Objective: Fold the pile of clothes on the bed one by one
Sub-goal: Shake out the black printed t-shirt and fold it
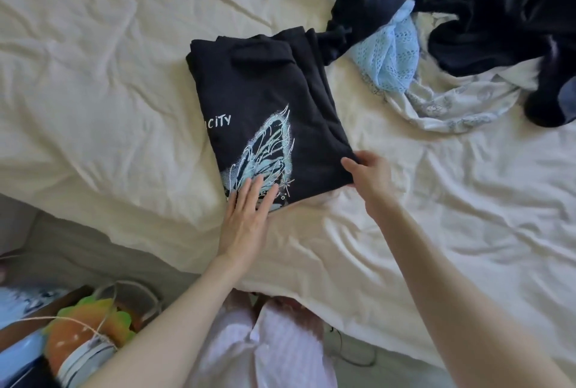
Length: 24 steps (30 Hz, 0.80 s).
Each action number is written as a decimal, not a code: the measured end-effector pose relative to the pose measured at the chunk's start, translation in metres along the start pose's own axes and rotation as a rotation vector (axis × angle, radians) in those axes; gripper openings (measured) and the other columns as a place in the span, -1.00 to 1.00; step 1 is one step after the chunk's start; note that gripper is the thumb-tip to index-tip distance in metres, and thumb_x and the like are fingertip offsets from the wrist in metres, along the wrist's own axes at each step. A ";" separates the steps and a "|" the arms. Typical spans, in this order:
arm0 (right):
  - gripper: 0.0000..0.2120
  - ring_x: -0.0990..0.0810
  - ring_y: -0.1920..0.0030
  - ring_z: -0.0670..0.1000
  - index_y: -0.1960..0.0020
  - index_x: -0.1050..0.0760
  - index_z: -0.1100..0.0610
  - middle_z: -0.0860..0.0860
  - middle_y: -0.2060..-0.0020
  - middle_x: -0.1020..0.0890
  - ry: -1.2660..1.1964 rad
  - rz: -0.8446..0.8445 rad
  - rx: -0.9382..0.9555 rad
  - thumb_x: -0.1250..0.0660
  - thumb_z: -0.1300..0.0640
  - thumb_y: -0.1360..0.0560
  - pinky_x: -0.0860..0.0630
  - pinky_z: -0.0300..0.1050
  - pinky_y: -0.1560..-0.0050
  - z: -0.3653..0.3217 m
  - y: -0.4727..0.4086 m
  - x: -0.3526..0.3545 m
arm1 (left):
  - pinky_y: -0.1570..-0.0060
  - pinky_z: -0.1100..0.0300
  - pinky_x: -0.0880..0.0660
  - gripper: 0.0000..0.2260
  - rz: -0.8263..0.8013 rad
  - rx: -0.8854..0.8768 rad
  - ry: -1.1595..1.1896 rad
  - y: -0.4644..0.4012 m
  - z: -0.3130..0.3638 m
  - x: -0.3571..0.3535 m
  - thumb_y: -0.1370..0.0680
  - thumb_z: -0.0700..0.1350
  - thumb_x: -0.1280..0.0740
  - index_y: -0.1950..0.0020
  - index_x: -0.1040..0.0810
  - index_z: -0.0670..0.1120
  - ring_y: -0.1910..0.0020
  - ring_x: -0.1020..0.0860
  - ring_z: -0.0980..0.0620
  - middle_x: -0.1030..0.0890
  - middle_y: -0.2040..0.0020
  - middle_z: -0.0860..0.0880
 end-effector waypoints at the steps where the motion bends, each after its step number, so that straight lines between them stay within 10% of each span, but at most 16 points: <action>1: -0.84 -0.62 0.10 0.07 0.23 -0.52 -0.03 -0.01 0.25 -0.61 0.018 0.023 0.025 -0.33 0.19 -0.47 -0.58 0.03 0.05 0.001 0.001 0.006 | -0.37 -0.18 -0.26 -0.45 -0.007 -0.012 -0.020 0.003 -0.002 -0.002 -0.46 -0.30 -0.40 -0.44 -0.37 -0.10 -0.44 -0.27 -0.23 -0.32 -0.45 -0.19; 20: -0.85 -0.65 0.05 0.08 -0.03 -0.50 0.28 0.12 0.03 -0.63 -0.410 -0.204 -0.472 -0.38 0.29 -0.48 -0.60 -0.10 0.24 0.042 -0.005 0.009 | -0.15 -0.10 -0.49 -0.40 0.029 -0.168 -0.157 0.017 -0.027 0.005 -0.20 -0.45 -0.56 -0.23 -0.54 -0.30 -0.21 -0.54 -0.16 -0.55 -0.24 -0.21; 24: -0.84 -0.66 0.06 0.12 -0.05 -0.47 0.35 0.19 -0.01 -0.60 -0.564 -0.184 -0.510 -0.34 0.34 -0.49 -0.62 -0.10 0.21 0.044 -0.002 0.005 | -0.40 -0.09 -0.21 -0.30 -0.040 -0.125 -0.194 0.022 -0.034 -0.004 -0.37 -0.45 -0.41 -0.46 -0.23 -0.24 -0.45 -0.23 -0.18 -0.27 -0.47 -0.17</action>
Point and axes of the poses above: each hand's wrist, its own y-axis away from the middle knuckle, its own x-axis out of the back of the hand, z = x × y, the point moved 7 cm from there along -y, towards the middle knuckle
